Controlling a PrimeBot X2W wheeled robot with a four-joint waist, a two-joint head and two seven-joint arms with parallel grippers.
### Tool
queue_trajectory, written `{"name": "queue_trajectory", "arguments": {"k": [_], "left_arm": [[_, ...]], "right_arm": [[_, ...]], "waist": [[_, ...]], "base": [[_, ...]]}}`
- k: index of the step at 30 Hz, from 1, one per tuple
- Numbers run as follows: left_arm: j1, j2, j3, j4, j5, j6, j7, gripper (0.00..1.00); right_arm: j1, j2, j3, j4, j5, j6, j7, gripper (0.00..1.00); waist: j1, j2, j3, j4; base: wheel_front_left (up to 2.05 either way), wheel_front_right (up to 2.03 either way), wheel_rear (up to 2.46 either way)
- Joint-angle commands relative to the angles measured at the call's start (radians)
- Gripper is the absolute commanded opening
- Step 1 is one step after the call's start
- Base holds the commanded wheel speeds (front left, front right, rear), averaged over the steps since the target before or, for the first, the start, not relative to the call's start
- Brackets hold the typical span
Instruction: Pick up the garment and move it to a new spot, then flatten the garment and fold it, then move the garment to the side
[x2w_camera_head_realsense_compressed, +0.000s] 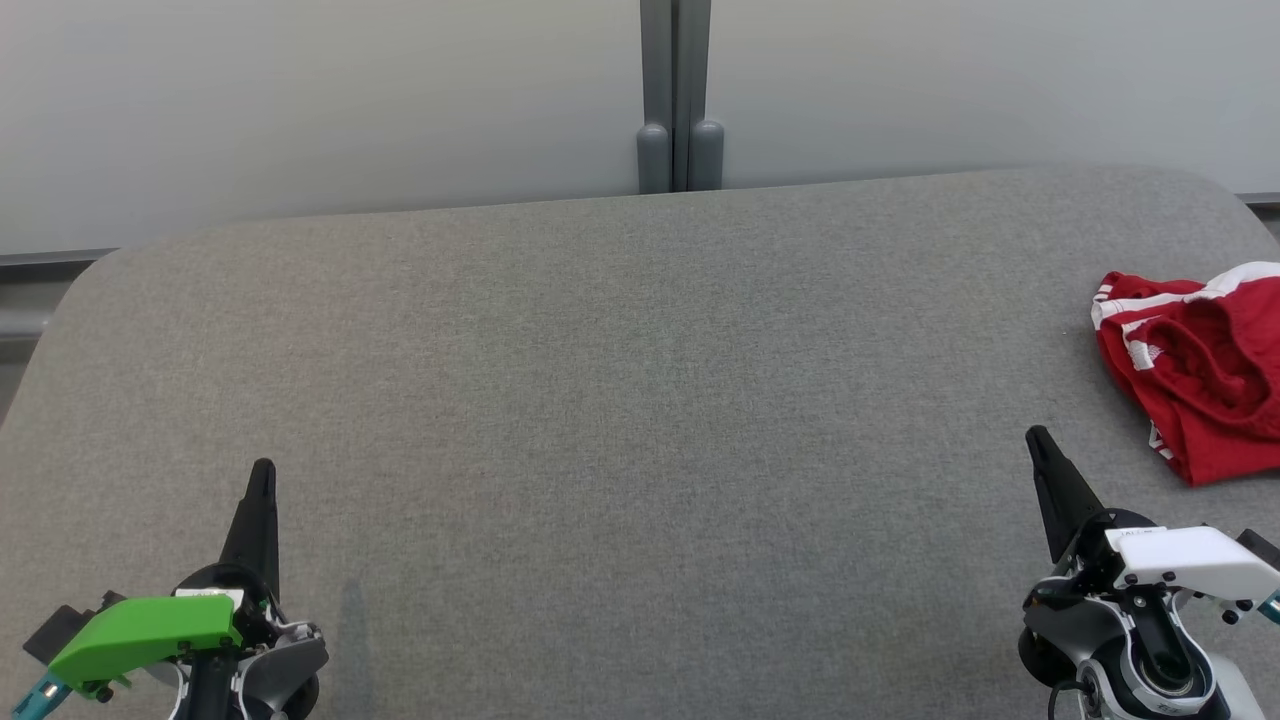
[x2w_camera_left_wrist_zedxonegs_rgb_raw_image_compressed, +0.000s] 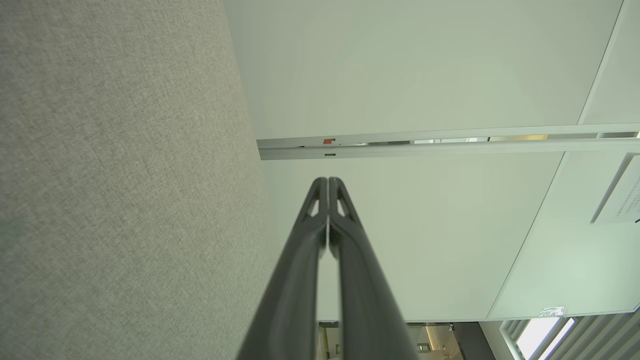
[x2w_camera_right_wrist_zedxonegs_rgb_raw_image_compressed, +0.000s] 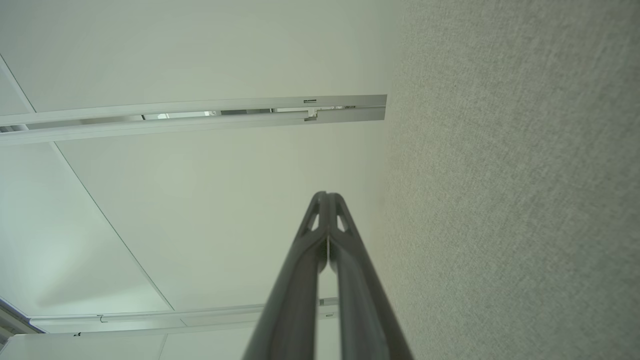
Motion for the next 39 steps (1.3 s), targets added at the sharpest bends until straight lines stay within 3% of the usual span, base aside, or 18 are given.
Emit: {"name": "queue_trajectory", "arguments": {"k": [1, 39], "left_arm": [[-0.011, 0.000, 0.001, -0.002, -0.003, -0.002, 0.003, 0.00], [-0.011, 0.000, 0.001, -0.002, -0.003, -0.002, 0.003, 0.00]], "right_arm": [[-0.006, -0.005, -0.002, -0.005, 0.007, 0.000, 0.004, 0.00], [-0.006, -0.005, -0.001, -0.005, 0.007, 0.000, 0.004, 0.00]], "waist": [[0.0000, 0.0000, 0.000, 0.000], [0.0000, 0.0000, 0.000, 0.000]], "base": [[0.00, 0.00, 0.00], [0.00, 0.00, 0.00]]}}
